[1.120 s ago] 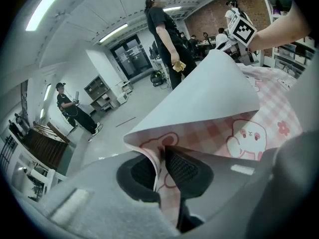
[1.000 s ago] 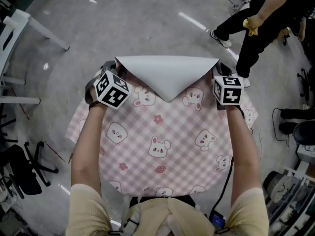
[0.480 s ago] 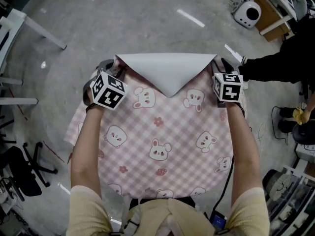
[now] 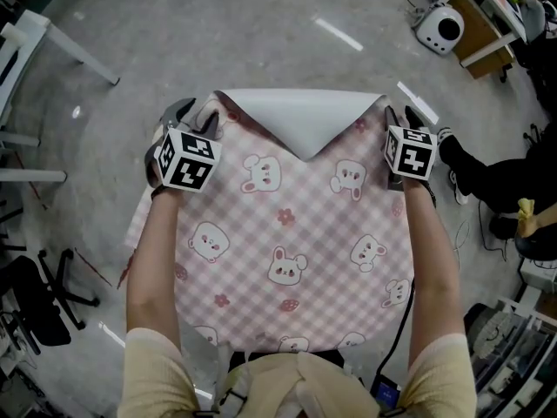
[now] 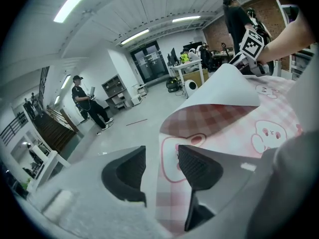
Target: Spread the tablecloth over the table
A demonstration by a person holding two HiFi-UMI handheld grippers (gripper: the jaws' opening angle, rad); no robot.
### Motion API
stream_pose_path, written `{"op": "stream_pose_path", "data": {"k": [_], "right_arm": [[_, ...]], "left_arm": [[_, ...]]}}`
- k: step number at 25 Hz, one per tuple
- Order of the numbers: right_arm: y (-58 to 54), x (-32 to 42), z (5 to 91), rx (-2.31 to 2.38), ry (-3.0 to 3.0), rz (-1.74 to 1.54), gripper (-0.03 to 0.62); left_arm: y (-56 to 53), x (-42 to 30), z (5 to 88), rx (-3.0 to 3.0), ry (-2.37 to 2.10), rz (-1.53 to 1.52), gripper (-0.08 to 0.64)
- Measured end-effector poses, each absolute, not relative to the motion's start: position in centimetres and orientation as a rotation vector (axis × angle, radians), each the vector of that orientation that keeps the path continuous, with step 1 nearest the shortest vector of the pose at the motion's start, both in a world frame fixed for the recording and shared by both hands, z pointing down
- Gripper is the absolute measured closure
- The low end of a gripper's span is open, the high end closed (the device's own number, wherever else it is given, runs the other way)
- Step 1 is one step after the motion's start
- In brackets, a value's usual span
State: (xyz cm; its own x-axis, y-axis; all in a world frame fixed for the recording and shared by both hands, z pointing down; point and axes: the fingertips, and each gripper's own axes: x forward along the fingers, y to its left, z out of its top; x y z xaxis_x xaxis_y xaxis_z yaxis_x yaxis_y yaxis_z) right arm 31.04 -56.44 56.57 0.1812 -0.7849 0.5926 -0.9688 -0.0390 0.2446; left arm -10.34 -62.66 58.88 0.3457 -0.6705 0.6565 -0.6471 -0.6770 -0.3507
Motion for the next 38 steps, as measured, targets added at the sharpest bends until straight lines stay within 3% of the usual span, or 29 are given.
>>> {"op": "stream_pose_path", "data": {"k": [18, 31, 38], "right_arm": [[-53.6, 17.9, 54.4, 1.535, -1.94, 0.277, 0.463], [-50.3, 13.5, 51.0, 1.582, -2.044, 0.28, 0.479], [-42.7, 10.9, 48.3, 1.605, -2.165, 0.345, 0.54]], "left_arm": [[-57.0, -9.9, 56.0, -2.656, 1.228, -1.088, 0.36], [-47.7, -9.9, 54.6, -2.813, 1.175, -0.995, 0.382], [-42.9, -9.9, 53.4, -2.946, 1.2, -0.926, 0.424]]}}
